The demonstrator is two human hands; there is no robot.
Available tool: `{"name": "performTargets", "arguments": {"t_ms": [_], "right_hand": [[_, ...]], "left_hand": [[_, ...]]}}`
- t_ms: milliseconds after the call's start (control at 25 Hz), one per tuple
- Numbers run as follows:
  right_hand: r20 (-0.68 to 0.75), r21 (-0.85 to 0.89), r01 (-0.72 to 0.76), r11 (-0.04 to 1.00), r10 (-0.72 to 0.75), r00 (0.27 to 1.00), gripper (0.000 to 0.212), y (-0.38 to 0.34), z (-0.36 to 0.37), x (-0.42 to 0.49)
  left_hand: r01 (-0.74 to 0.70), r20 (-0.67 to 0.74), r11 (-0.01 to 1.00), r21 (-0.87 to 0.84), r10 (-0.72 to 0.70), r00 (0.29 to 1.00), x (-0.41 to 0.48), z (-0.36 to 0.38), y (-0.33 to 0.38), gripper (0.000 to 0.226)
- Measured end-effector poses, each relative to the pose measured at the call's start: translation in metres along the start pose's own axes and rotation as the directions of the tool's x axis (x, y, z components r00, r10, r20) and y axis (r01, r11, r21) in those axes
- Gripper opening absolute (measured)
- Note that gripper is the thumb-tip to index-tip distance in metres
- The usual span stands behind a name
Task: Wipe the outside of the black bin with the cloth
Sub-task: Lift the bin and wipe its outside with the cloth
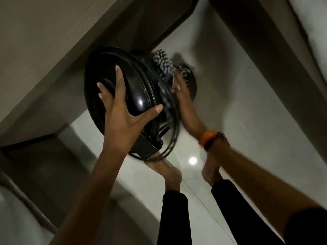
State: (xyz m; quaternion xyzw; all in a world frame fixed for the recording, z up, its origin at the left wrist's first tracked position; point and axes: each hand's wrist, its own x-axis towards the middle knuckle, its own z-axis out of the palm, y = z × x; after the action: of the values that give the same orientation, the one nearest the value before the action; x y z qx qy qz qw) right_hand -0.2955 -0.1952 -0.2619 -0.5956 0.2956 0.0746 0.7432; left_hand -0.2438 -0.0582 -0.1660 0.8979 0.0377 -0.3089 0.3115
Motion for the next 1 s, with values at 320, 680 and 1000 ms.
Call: {"name": "performTargets", "arguments": {"t_ms": [320,680,1000], "right_hand": [[-0.305,0.002,-0.061,0.998,0.059,0.951,0.078,0.073,0.015,0.011],[-0.248,-0.005,0.085,0.996,-0.083,0.965,0.062,0.039,0.071,-0.066],[-0.255,0.378,-0.262,0.888,0.372,0.892,0.083,0.144,-0.074,0.099]], "left_hand": [[0.088,-0.089,0.984,-0.156,-0.103,0.991,-0.004,0.007,-0.018,0.136],[0.108,-0.091,0.987,-0.118,-0.119,0.989,-0.004,0.019,-0.009,0.131],[0.041,-0.155,0.999,0.022,-0.037,0.987,-0.022,0.067,0.010,0.130]]}}
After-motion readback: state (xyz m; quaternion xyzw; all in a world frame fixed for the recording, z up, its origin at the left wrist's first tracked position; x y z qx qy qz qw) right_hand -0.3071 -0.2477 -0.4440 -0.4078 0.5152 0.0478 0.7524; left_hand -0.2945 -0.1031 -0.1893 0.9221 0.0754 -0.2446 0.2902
